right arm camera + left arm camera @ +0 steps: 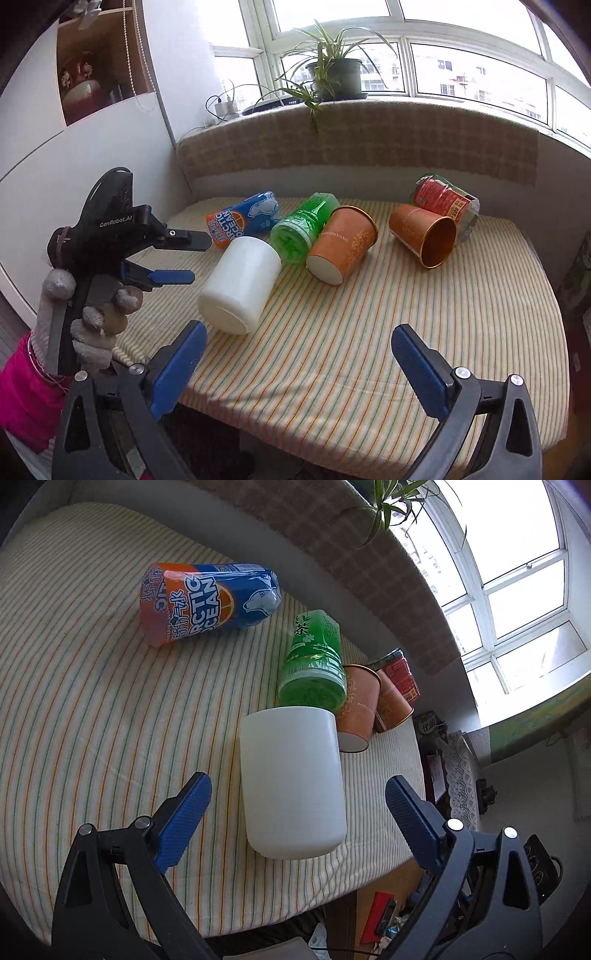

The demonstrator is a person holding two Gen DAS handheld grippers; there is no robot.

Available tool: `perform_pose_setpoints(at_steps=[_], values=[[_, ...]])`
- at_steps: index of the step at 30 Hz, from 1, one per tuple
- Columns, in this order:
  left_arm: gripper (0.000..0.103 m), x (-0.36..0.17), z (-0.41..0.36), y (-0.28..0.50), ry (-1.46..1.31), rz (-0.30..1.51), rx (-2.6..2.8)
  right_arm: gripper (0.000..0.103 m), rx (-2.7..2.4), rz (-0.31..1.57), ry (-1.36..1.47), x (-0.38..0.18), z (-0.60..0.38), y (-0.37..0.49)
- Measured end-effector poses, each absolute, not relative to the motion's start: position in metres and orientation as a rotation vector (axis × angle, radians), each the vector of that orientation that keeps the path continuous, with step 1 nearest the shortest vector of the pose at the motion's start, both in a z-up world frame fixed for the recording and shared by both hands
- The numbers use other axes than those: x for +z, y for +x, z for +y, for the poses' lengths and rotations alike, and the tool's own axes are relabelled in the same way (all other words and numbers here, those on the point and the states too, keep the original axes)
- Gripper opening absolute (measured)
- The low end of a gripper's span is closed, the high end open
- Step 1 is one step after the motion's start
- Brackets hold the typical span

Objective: Flip cup upright
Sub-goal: 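Lower the white cup onto the table with the right gripper, then grasp the white cup with the left gripper while the right gripper releases it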

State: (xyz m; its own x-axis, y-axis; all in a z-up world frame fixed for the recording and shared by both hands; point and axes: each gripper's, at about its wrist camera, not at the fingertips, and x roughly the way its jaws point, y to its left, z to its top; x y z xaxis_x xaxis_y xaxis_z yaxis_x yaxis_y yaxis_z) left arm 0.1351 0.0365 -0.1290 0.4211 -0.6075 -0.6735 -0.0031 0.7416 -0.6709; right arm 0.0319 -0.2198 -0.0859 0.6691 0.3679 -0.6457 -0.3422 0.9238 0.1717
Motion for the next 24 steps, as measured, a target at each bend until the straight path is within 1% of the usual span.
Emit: perform_pose_setpoints(at_steps=[8, 18, 19, 20, 21, 24], values=[[0.097, -0.136, 0.027, 0.15, -0.644, 1.117, -0.418, 0.102, 0.305, 0.723, 0.053, -0.088, -0.245, 0.015], [0.095, -0.147, 0.017, 0.157, -0.631, 1.161, -0.416, 0.102, 0.283, 0.728, 0.067, -0.094, -0.248, 0.018], [0.092, -0.15, 0.016, 0.158, -0.629, 1.17, -0.416, 0.102, 0.28, 0.729, 0.065, -0.094, -0.248, 0.018], [0.086, -0.152, 0.016, 0.159, -0.629, 1.179, -0.417, 0.102, 0.277, 0.729, 0.061, -0.095, -0.247, 0.018], [0.083, -0.154, 0.015, 0.161, -0.632, 1.188, -0.417, 0.102, 0.274, 0.728, 0.055, -0.095, -0.246, 0.018], [0.081, -0.155, 0.013, 0.161, -0.631, 1.186, -0.411, 0.102, 0.266, 0.722, 0.032, -0.095, -0.243, 0.015]])
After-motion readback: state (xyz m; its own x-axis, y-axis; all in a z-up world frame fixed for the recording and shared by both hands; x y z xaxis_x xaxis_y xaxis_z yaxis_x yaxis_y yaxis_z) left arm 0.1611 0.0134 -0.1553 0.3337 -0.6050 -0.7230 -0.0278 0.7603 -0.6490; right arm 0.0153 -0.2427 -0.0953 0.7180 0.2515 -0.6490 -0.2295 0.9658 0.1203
